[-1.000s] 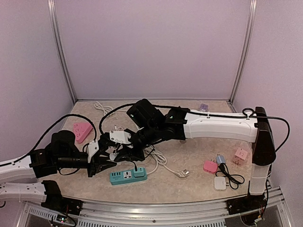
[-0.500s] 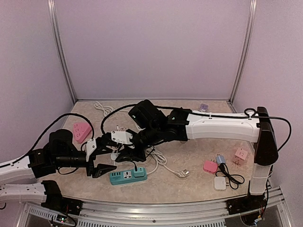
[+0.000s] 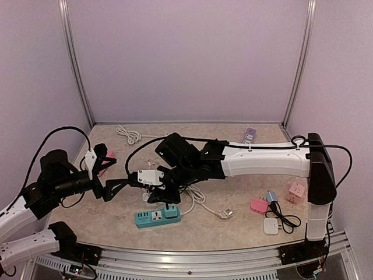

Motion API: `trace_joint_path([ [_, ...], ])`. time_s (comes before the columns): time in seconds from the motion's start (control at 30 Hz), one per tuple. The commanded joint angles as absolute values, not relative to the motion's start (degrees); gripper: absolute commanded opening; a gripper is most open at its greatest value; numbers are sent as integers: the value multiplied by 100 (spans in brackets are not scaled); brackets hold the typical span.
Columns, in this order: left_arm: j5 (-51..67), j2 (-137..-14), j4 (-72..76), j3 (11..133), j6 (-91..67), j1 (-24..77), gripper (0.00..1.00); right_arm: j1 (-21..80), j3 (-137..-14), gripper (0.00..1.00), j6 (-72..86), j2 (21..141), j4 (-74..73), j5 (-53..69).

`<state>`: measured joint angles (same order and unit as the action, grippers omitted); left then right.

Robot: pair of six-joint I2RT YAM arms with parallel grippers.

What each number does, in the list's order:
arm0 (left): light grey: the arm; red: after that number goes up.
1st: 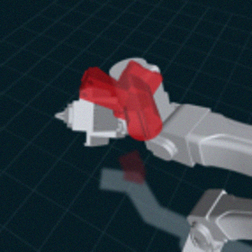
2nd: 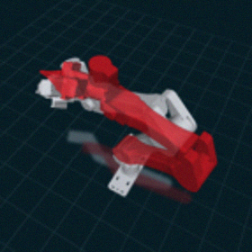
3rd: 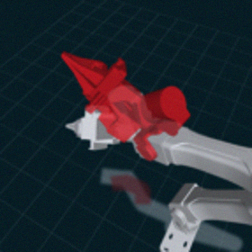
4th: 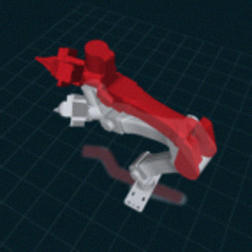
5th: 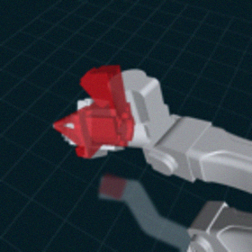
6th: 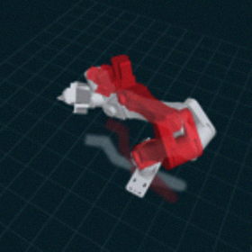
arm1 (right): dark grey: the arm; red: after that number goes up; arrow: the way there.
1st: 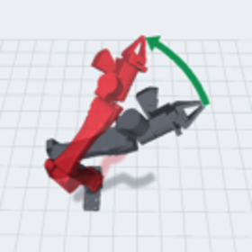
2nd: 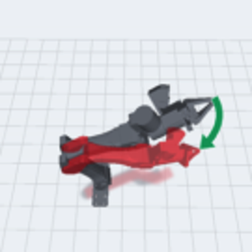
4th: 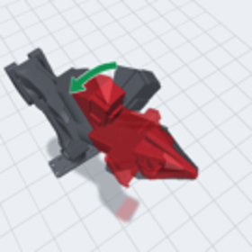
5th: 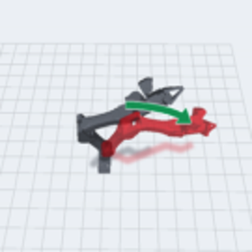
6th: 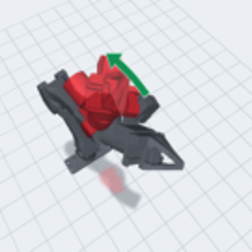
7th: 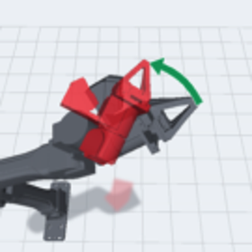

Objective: Insert the plug
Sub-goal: Insert the plug into the socket.

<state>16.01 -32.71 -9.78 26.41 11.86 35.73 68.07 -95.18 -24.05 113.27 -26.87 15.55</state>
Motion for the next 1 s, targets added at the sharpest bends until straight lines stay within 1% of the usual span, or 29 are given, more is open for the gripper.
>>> trace_joint_path([
  [0.0, 1740, -2812, -881, 2615, 291, 2741, 93, 7024, -9672, 0, -2483, 11797, -3107, 1220],
  [0.13, 1782, -2332, -610, 2312, -203, 2205, 93, 7040, -9627, 0, -2467, 11915, -3060, 1229],
  [0.23, 1728, -2200, -519, 2119, -333, 2025, 93, 7044, -9616, 0, -2470, 11944, -3066, 1222],
  [0.47, 1716, -2059, -391, 1861, -360, 2011, 93, 7032, -9351, 0, -2469, 12047, -2906, 1100],
  [0.97, 1758, -2023, -333, 1826, -353, 2006, 93, 6911, -9110, 0, -2338, 12290, -2859, 975],
])
